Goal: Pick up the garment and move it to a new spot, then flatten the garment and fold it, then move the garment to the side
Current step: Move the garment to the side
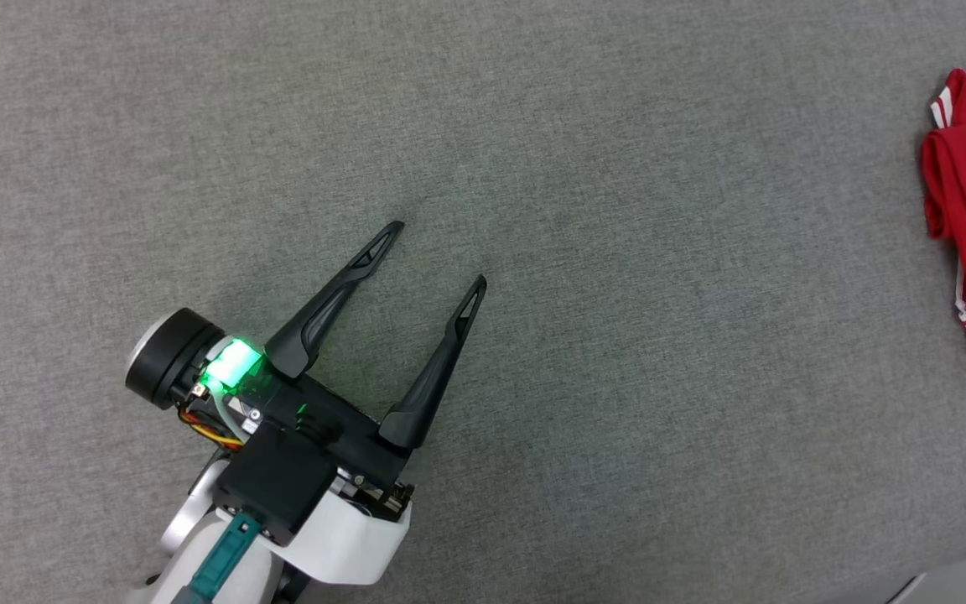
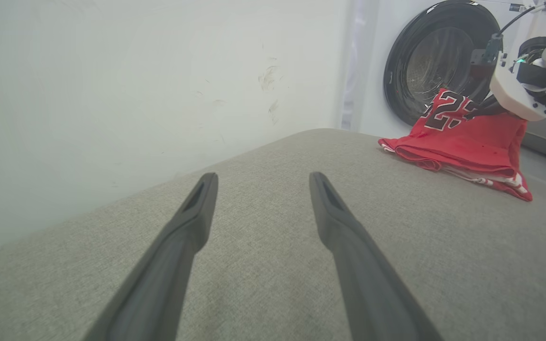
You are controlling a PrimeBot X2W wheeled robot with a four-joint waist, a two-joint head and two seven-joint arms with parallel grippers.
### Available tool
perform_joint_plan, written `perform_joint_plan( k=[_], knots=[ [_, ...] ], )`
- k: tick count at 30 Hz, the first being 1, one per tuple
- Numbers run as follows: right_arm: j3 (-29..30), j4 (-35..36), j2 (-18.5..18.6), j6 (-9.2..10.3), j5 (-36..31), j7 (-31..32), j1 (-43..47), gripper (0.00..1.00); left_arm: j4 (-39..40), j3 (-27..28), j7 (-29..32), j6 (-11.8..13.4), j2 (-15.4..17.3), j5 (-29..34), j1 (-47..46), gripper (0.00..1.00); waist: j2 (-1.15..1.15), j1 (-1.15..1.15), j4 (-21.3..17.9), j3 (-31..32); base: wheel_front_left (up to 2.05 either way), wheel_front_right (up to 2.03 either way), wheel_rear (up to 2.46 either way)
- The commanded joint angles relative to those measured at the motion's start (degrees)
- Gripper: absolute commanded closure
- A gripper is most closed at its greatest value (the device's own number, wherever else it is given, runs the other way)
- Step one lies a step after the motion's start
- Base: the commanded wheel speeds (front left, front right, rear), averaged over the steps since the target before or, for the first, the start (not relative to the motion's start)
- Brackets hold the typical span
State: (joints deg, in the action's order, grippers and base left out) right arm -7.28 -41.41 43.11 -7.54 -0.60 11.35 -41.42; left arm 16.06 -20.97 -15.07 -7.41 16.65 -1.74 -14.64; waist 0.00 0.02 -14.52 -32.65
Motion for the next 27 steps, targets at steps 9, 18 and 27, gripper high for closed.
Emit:
perform_joint_plan(
  k=[9,18,27],
  knots=[
    [5.68,-6.78,-3.24,0.11,-7.2,-2.95,-3.6,0.0,0.25,0.27,-0.12,0.65,-0.25,-0.54,-1.09,0.0,0.0,-0.02,2.21,0.33,0.0,0.0,0.0],
    [10.17,-5.27,-4.58,0.11,-11.35,-4.77,-4.32,0.0,-3.63,2.07,-0.12,1.89,-2.82,-3.17,0.6,0.0,0.0,-0.02,4.34,7.11,0.0,0.0,0.0],
    [9.32,3.42,-10.62,0.1,-6.38,-8.79,-0.22,0.0,-11.93,7.79,-0.12,2.68,-6.72,-7.31,5.35,0.0,0.0,-0.02,7.82,18.1,0.0,0.0,0.0]
  ],
)
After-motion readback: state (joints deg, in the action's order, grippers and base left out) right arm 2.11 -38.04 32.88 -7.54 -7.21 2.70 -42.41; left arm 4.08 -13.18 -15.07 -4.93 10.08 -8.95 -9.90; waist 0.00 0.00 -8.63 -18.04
